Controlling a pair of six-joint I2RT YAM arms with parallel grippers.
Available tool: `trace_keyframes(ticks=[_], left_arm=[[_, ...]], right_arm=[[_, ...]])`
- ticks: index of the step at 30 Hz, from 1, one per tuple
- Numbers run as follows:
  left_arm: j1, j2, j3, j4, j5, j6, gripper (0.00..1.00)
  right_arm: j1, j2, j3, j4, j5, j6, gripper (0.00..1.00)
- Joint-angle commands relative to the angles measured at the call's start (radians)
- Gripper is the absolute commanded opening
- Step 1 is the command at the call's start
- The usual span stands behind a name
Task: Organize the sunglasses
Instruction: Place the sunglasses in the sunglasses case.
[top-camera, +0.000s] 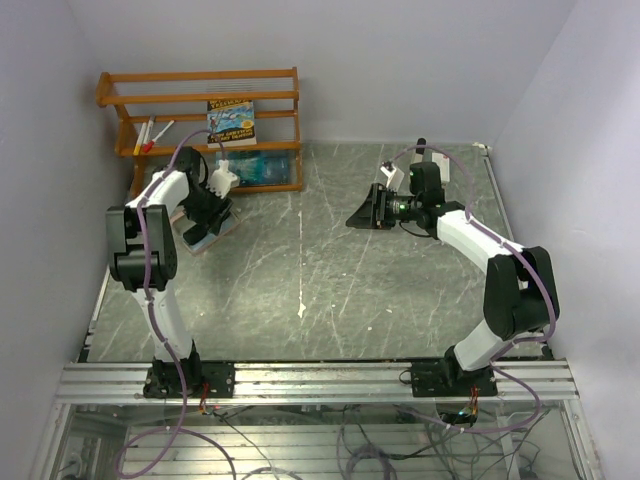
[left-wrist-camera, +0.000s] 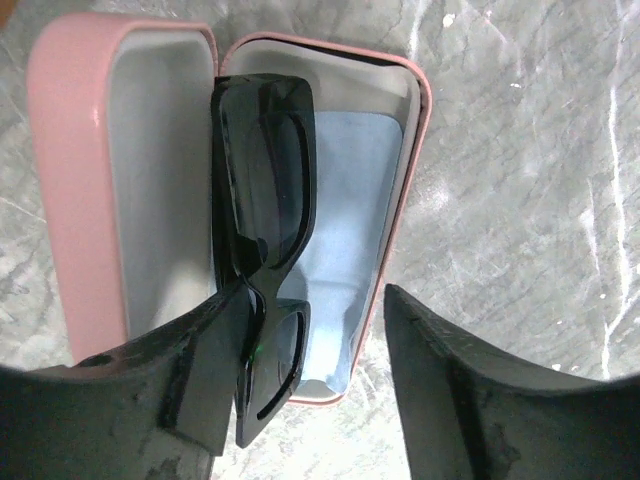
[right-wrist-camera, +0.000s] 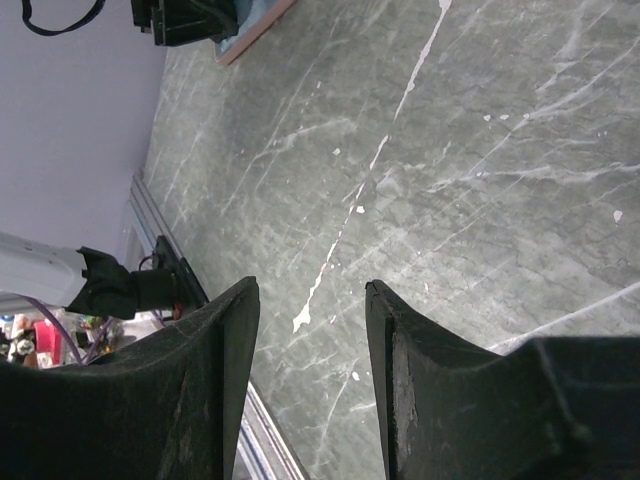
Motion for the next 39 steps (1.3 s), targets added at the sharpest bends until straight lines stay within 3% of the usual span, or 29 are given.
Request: trace_keyframes(ticks=[1,11,17,28,33,39], left_arm=[[0.005,-0.037,0.002,0.030,-0.015,-0.002,0.71],[0.005,-0.039,0.004,0.036,0.002,-0.016,0.68],[0.005,-0.098,-0.014,0.026,0.027,-0.018,0.64],[0.005,-0.142,-0.007,0.031,0.002,-0.038,0.54],[0.010,-0.226,-0.027,0.099,-0.098,-0.088,0.48],[0.018,-0.288,-0.067,0.145,-0.087,-0.088,0.47]], right_arm=[[0.002,0.015,-0.001,0.022,-0.009,0.004,0.47],[0.024,0.052,0.007,0.037,0.007,0.020,0.47],[0.136,0.145,0.096,-0.005,0.090,0.006,0.46],[0.340,0.436,0.401,-0.036,0.201,0.019,0.41],[0.429,0.628,0.680,-0.131,0.272,-0.015,0.40],[0.476,0.790,0.928,-0.195,0.337,-0.038,0.39]])
